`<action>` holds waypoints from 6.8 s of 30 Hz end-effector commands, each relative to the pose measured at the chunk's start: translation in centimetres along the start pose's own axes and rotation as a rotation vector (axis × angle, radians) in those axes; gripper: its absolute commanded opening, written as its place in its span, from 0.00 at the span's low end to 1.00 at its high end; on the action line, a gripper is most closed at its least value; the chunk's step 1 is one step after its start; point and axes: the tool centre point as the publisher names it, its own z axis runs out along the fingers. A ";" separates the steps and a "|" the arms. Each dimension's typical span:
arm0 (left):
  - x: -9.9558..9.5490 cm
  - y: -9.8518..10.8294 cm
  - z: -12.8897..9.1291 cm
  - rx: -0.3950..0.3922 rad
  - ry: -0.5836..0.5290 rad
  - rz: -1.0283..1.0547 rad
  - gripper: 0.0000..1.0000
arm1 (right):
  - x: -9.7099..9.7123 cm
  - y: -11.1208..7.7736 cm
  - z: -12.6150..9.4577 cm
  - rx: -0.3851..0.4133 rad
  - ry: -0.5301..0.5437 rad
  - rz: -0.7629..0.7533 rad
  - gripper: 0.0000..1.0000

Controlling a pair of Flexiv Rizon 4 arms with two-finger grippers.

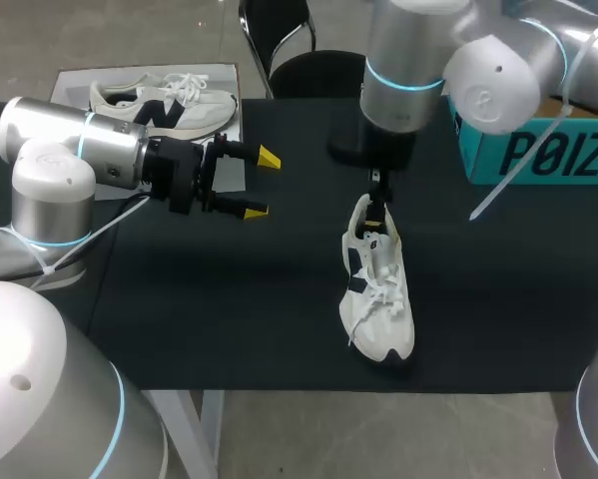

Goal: Take the shoe out of the shoebox, open the shoe tongue, remove and reinsert the insole, then place the shoe into the shoebox

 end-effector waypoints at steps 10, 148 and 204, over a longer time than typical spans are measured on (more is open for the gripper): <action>0.0 0.0 0.0 0.001 0.002 0.001 1.00 | -3.1 -0.3 2.0 -0.002 0.049 -0.037 1.00; 0.0 0.0 0.0 0.001 0.002 0.001 1.00 | -18.4 -27.6 -18.6 0.258 -0.026 1.161 0.00; 0.0 0.0 0.0 0.001 0.002 0.001 1.00 | -32.2 -46.5 -11.3 0.202 -0.333 1.671 0.00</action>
